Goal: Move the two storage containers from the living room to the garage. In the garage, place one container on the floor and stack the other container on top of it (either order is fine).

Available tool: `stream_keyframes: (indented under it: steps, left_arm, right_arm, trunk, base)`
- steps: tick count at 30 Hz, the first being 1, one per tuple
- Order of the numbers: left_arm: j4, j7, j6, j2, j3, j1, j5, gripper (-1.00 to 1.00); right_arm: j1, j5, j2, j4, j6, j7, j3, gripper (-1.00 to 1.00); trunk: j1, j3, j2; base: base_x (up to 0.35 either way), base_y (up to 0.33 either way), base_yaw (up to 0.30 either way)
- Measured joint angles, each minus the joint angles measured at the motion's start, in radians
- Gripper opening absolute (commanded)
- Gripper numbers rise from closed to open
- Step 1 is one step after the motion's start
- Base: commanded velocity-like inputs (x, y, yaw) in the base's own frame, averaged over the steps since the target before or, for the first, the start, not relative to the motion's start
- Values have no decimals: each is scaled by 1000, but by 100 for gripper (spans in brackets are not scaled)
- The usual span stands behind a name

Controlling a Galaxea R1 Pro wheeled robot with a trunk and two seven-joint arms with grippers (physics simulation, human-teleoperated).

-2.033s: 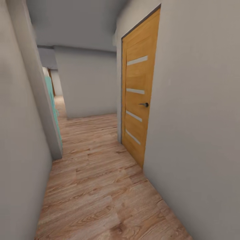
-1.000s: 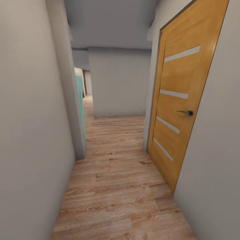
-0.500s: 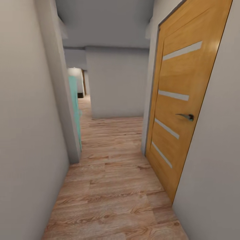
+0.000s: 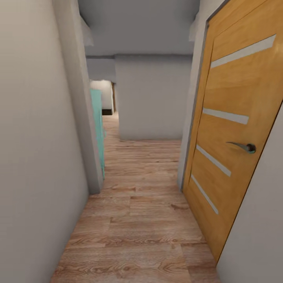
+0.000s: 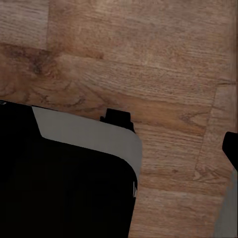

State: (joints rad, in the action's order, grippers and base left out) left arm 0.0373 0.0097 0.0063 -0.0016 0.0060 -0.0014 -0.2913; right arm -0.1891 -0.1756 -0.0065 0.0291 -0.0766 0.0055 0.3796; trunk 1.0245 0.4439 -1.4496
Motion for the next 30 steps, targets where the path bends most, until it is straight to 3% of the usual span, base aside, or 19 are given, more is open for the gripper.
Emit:
stream_keyframes:
  steps: [30]
  left_arm:
    - [11, 0, -6, 16, 0, 0, 1, 100]
  right_arm:
    - [0, -5, 0, 1, -1, -1, 0, 100]
  trunk:
    - [0, 0, 0]
  base:
    - [324, -5, 5]
